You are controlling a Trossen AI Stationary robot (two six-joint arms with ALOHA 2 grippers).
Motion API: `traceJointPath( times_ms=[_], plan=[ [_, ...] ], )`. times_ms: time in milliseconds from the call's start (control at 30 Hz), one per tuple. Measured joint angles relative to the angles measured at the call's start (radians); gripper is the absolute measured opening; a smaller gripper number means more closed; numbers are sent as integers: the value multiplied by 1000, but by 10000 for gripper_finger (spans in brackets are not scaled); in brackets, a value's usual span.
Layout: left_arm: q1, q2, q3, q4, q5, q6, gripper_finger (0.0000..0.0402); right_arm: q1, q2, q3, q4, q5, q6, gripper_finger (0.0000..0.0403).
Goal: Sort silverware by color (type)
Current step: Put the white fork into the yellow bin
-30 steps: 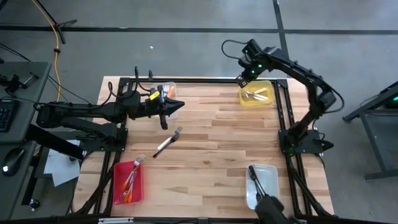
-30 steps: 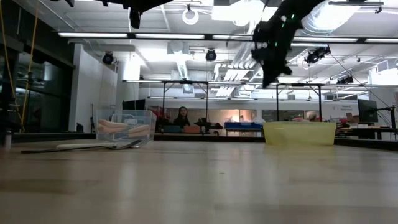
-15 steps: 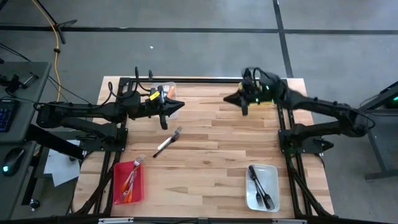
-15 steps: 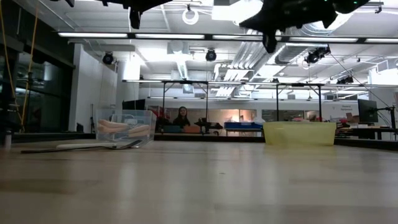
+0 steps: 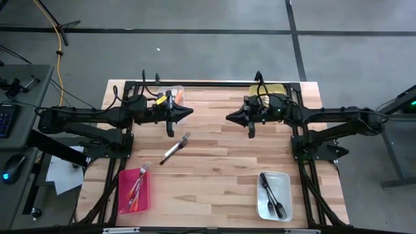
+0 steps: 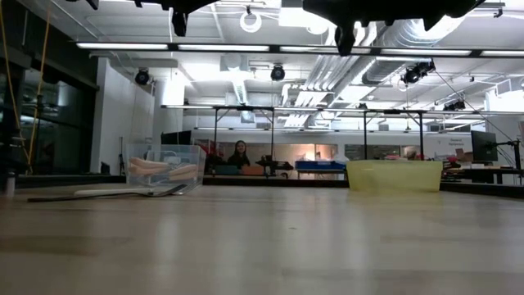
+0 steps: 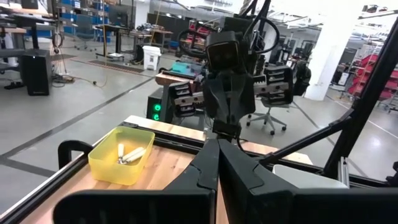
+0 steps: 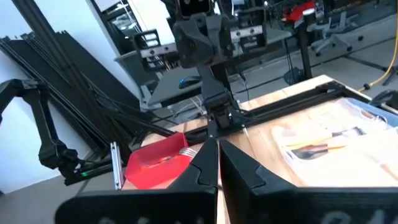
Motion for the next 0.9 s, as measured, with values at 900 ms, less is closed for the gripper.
traceJointPath(
  times_ms=[900],
  plan=[
    [0, 0, 0, -1, 53, -36, 0, -1, 0, 0, -16, 111, 16, 0]
  ],
)
